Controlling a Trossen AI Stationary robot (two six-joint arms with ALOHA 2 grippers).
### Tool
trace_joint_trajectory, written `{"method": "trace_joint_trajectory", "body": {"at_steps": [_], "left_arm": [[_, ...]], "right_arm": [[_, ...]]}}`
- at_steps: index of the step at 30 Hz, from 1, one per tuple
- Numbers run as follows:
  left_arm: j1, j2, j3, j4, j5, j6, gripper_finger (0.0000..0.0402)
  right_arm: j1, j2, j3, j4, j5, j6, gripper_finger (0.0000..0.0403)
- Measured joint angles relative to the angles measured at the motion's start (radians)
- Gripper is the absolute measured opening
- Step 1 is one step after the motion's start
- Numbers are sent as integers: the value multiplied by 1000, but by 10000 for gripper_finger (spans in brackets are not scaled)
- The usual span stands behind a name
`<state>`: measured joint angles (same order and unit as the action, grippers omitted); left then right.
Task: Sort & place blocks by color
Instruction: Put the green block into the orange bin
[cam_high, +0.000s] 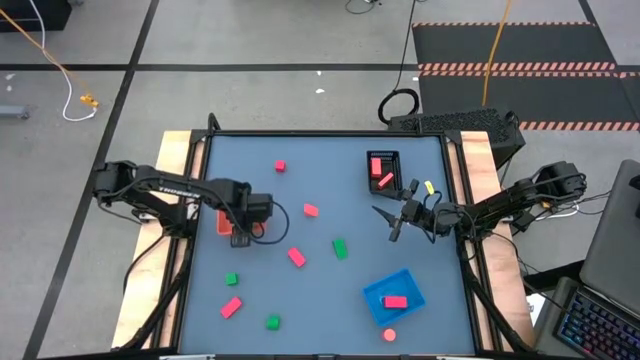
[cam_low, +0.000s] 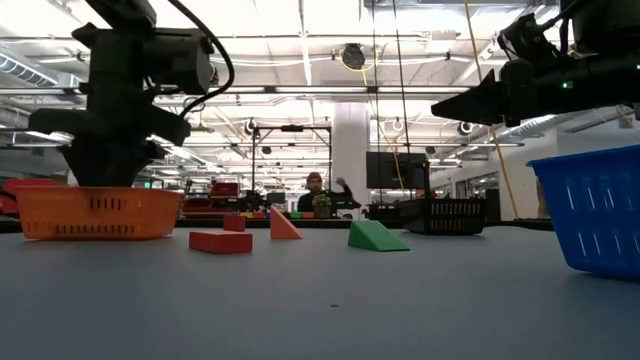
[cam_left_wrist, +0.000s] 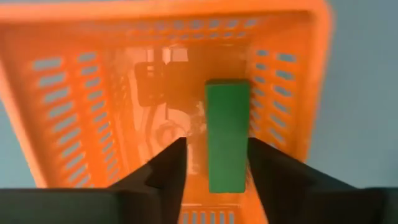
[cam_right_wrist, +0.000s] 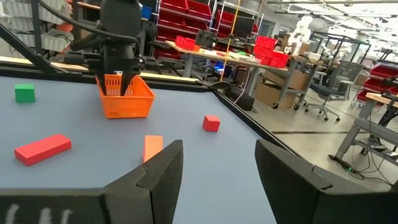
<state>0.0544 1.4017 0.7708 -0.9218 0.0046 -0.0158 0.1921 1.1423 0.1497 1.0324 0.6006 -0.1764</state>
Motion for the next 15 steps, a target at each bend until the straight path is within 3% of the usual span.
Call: {"method": "trace_joint_trajectory", "body": {"at_steps": [7, 15], "left_arm": [[-33, 1, 0, -1, -6, -16, 263], [-32, 1, 6, -4, -32, -95, 274]], "right_arm": [[0, 0, 0, 0, 0, 0, 196], [0, 0, 0, 1, 0, 0, 196]]}}
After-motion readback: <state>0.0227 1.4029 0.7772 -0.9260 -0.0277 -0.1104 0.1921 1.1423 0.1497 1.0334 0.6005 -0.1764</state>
